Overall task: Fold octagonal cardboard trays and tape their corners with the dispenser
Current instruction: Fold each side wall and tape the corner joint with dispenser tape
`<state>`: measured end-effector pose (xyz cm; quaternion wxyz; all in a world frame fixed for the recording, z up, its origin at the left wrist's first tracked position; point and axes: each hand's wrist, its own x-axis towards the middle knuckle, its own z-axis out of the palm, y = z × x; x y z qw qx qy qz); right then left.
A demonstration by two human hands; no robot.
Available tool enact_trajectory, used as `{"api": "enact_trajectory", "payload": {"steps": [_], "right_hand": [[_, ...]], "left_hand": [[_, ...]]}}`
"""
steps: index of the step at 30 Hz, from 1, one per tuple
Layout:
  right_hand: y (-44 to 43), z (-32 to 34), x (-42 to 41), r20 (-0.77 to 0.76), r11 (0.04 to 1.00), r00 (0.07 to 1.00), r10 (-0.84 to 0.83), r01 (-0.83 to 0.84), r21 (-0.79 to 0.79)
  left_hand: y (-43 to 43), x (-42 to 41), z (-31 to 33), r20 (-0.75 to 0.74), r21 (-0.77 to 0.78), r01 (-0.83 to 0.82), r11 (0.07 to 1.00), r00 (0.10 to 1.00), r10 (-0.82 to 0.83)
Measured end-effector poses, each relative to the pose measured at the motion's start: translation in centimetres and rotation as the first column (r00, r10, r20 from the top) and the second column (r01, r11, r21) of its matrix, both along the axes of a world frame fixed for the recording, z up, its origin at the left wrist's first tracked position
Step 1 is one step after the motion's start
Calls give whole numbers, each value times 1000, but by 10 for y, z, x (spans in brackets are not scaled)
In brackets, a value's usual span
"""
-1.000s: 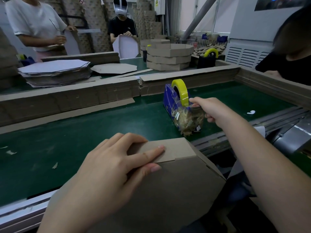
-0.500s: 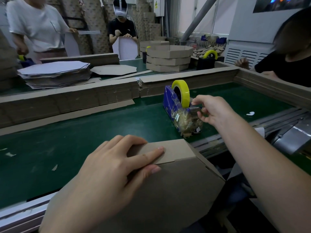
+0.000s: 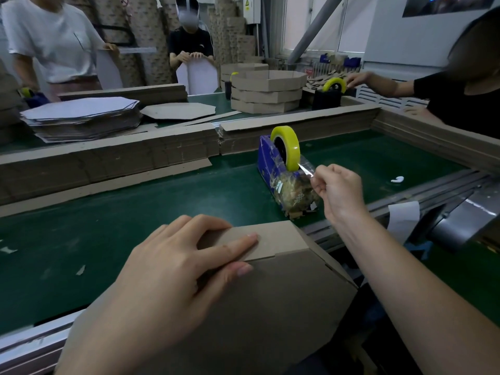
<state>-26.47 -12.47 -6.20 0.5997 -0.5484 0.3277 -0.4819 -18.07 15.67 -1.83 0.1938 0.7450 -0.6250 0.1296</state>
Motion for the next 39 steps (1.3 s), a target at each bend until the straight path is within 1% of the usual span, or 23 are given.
{"api": "enact_trajectory", "payload": {"steps": [5, 8, 10, 12, 14, 16, 17, 18, 19, 20, 22, 24, 26, 27, 29, 30, 33, 35, 37, 39], "right_hand": [[2, -7, -3, 88, 1000, 996, 14, -13, -9], [1, -13, -7, 54, 999, 998, 25, -23, -35], [2, -19, -11, -56, 991, 998, -8, 1, -132], [2, -24, -16, -241, 959, 965, -105, 34, -281], [-1, -27, -22, -394, 911, 896, -206, 29, -411], [-3, -25, -31, -517, 852, 794, -320, 3, -523], [-2, -23, -35, -562, 832, 740, -370, -6, -555], [0, -20, -40, -588, 826, 706, -395, -7, -564], [5, -17, -44, -584, 826, 709, -396, -3, -563], [13, -11, -48, -553, 825, 743, -376, -3, -565], [39, 5, -54, -447, 811, 841, -303, -18, -584], [75, 24, -60, -322, 800, 925, -200, -36, -599], [114, 37, -65, -179, 827, 983, -44, -65, -559], [134, 40, -67, -118, 855, 991, 61, -113, -506], [165, 35, -66, -34, 902, 966, 257, -253, -350], [175, 28, -64, -17, 912, 953, 303, -295, -283], [190, 9, -54, -11, 945, 956, 294, -293, -147], [194, 5, -50, 39, 963, 964, 265, -262, -72], [198, 3, -48, 76, 971, 968, 238, -237, -26], [200, 2, -47, 79, 978, 975, 208, -209, 8]], "left_hand": [[1, 0, 1, -8, 6, 1, 1000, 1000, -1], [0, 0, 0, -2, 6, 3, 1000, 1000, -3], [0, 0, 1, -4, 6, 5, 1000, 1000, -5], [0, 0, 1, -6, 6, 6, 1000, 1000, -6], [0, 0, 1, -9, 7, 7, 1000, 1000, -7], [0, 0, 1, -15, 0, 12, 1000, 1000, -12], [-1, 0, 1, -21, -5, 15, 1000, 1000, -15], [-1, 0, 1, -29, -10, 17, 1000, 999, -17], [-1, 0, 1, -37, -18, 19, 1000, 999, -19], [-1, -1, 1, -44, -29, 19, 999, 999, -20], [-2, -1, 0, -54, -57, 17, 998, 998, -20], [-3, -2, 0, -63, -76, 17, 997, 998, -21], [-3, -2, 1, -77, -82, 22, 996, 997, -29], [-2, -2, 1, -81, -78, 27, 997, 996, -33], [0, -2, 2, -84, -58, 43, 997, 995, -48], [1, -2, 2, -91, -45, 54, 998, 994, -58], [5, 0, 2, -110, -26, 81, 996, 990, -83], [7, 0, 3, -117, -22, 93, 995, 989, -95], [8, 0, 3, -124, -16, 108, 994, 986, -109], [8, 0, 3, -130, -15, 112, 994, 985, -113]]}}
